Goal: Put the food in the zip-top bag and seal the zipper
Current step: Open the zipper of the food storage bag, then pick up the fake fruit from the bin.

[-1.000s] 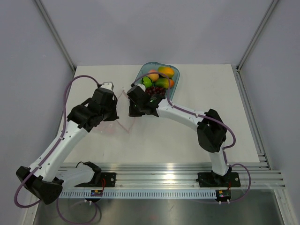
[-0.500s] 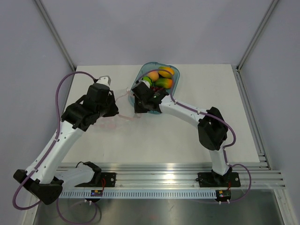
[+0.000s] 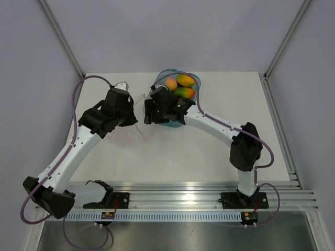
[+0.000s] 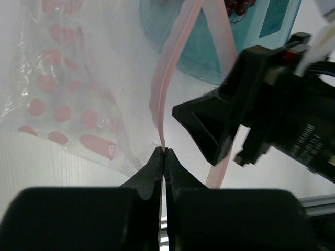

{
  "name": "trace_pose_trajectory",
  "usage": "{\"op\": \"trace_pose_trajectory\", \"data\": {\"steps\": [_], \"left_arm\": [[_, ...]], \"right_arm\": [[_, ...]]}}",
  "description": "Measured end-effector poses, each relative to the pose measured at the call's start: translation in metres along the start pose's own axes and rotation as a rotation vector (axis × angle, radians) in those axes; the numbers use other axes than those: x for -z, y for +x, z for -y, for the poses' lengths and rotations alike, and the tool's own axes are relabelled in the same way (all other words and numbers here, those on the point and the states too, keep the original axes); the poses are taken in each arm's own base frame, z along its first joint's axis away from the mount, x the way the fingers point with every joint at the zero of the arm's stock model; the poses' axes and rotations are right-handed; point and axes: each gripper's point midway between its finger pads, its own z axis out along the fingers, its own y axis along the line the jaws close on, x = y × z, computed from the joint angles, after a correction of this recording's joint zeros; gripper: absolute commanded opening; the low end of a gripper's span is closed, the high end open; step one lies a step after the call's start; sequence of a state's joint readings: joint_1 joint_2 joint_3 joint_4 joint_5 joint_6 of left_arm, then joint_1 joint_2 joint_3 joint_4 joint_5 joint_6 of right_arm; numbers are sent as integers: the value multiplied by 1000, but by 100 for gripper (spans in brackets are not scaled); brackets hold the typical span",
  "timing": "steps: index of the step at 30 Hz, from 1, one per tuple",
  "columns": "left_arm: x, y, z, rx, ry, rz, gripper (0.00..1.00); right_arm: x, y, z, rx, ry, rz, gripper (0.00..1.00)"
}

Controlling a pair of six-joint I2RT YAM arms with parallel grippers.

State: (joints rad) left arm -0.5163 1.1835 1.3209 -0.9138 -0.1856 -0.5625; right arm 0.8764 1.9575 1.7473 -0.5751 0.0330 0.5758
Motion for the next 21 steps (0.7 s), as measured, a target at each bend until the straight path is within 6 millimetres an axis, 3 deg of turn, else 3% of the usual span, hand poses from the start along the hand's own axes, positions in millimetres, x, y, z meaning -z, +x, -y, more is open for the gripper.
{"op": "trace_pose_trajectory", "data": {"steps": [6, 12, 16, 21], "left_arm": [[-10, -3, -9, 13, -36, -4, 0], [-18, -8, -25, 43, -68, 0, 0], [-24, -9, -26, 45, -77, -6, 0], [-30, -16, -32, 52, -127, -25, 0]], "right_arm": [[47, -30, -11, 26, -34, 104, 68], [84, -53, 0, 19, -22, 184, 69], [92, -65, 19, 3, 12, 216, 69], [80, -88, 60, -50, 85, 234, 69]]}}
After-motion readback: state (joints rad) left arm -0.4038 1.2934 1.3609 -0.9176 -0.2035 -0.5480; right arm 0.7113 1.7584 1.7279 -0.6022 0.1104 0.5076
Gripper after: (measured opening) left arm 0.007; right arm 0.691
